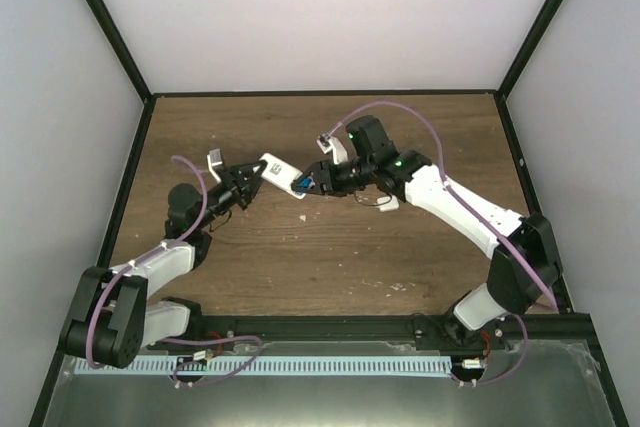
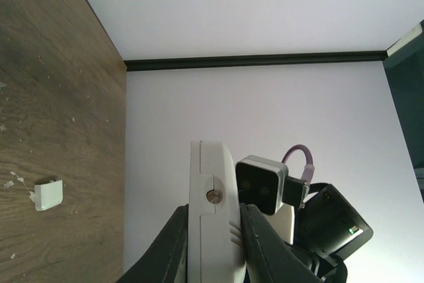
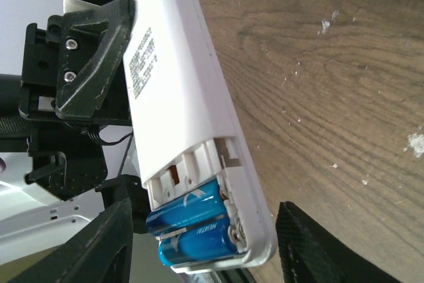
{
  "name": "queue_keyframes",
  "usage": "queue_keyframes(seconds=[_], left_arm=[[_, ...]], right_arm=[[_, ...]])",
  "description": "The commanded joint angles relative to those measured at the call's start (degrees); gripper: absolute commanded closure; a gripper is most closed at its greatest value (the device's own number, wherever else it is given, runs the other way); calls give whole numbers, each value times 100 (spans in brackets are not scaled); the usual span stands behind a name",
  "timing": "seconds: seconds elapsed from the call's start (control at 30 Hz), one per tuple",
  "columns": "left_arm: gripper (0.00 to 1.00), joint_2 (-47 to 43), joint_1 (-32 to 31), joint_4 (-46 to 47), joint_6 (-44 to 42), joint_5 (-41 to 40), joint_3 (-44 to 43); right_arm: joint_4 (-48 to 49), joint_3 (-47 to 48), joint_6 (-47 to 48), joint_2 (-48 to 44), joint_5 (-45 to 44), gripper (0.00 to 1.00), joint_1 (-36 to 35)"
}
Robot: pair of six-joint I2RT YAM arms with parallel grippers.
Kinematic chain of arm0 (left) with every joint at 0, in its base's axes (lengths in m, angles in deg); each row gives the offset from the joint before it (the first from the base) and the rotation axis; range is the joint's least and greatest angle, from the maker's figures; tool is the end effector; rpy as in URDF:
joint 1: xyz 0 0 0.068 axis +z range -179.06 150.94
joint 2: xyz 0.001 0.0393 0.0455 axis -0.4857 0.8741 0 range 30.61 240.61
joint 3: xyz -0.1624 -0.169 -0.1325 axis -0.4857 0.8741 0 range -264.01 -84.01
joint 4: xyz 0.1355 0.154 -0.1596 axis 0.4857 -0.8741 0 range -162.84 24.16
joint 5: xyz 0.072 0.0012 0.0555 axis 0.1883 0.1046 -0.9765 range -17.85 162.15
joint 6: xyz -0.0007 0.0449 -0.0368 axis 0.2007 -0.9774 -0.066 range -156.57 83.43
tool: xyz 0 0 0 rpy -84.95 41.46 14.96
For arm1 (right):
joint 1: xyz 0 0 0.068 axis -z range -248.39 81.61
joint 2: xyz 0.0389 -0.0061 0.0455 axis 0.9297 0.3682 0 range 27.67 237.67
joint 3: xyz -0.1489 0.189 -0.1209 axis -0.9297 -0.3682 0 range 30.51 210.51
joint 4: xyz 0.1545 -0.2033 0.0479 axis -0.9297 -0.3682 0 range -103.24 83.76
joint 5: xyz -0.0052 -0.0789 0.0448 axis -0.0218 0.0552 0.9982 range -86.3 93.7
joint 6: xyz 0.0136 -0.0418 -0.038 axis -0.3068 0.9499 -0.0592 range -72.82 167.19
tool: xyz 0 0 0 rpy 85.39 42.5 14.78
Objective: Load the batteries into the remote control
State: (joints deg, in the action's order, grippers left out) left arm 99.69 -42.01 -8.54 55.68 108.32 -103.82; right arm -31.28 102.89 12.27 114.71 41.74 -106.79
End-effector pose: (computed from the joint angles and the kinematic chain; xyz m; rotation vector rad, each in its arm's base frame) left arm 0.2262 -0.0773 0.2264 -0.5848 1.6931 -1.8655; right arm 0.2499 0.2307 0.3017 -0.4733 2.4506 1.3720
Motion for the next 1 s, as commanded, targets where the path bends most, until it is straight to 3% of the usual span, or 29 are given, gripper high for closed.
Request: queue_keyframes(seconds=[0.0, 0.67, 0.8, 0.97], left_arm=[[100, 17, 26, 369, 73, 62, -161], [100, 82, 30, 388, 109, 93, -206], [100, 87, 31, 375, 101, 93, -218], [100, 101, 56, 369, 74, 84, -203]], right_arm=[[205, -22, -77, 97, 349, 51, 25], [357, 4, -19, 119, 342, 75, 25], [373, 22, -15, 130, 335, 74, 25], [390, -54, -77, -40, 167, 58, 106]])
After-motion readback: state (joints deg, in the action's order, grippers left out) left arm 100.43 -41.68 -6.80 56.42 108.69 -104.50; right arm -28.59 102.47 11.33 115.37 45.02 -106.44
